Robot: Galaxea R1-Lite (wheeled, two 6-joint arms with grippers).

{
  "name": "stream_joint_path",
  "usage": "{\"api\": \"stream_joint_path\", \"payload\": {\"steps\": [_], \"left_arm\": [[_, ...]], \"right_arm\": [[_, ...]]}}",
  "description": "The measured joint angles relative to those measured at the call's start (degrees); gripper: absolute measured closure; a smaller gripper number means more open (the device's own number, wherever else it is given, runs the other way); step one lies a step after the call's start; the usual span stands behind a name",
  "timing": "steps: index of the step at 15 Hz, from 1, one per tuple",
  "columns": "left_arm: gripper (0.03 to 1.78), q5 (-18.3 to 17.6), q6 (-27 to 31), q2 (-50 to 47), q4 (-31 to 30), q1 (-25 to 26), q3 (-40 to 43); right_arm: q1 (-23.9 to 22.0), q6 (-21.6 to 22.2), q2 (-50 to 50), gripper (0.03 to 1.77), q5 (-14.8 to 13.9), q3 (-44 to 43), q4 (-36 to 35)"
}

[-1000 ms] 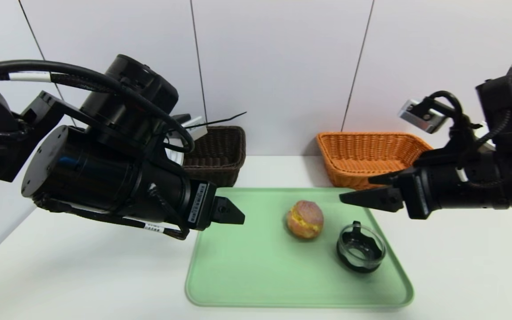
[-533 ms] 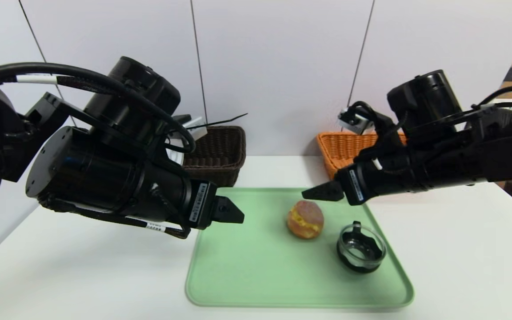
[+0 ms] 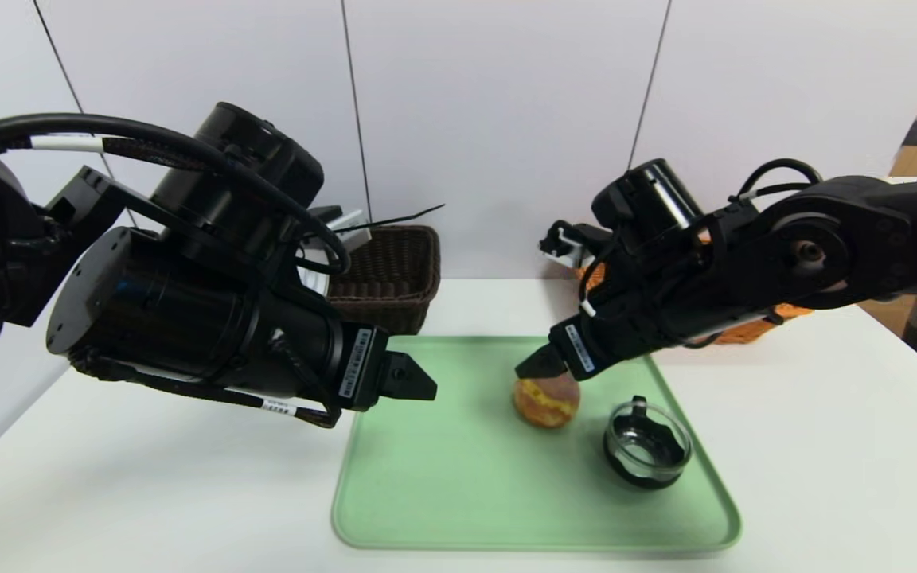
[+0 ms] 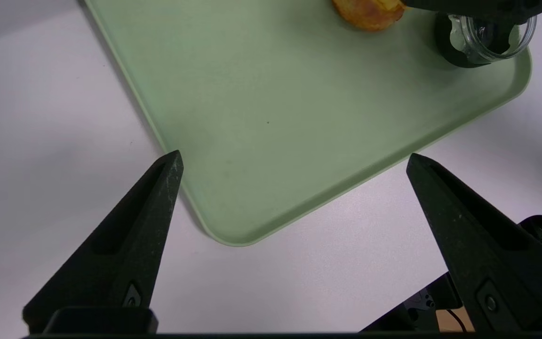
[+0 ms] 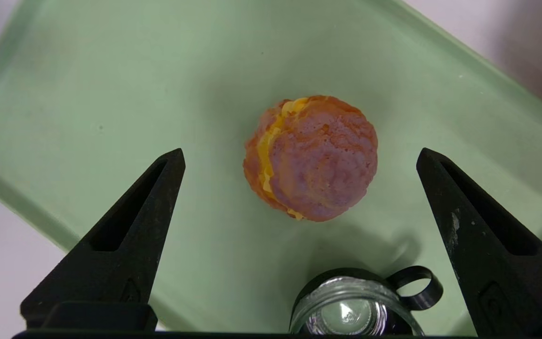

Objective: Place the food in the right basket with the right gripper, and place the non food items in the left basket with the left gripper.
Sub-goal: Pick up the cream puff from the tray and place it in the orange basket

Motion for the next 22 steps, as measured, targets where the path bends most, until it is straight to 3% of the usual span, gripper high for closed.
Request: {"api": "stream_joint_path", "payload": {"steps": [3,15,16,19,22], "left_arm": [[0.12,-0.02,0.0,-0.06,0.02,0.0,0.06],[0.12,-0.09,0.0,-0.2,0.0,0.11,-0.02],[0.12,-0.07,0.0,-0.2,0.0,0.15,-0.05],[0.12,-0.05,0.0,-0.17,0.0,0.22,-0.09],[0.12,-0.02,0.0,-0.13,0.0,0.22,-0.09]], "right_arm": [[0.63,-0.84,2.54,0.09,-3.89,-0.96,0.18],[1.82,-0.77,7.62,0.09,-3.91,-0.02,0.29],[1.82,-0.84,7.78,0.18,-3.89,0.2,0.24],[1.87,-0.88,7.97,0.66,-3.96,0.71,0.22],[1.93,-0.82,7.8,0.94,-3.94,0.85,0.24]]}}
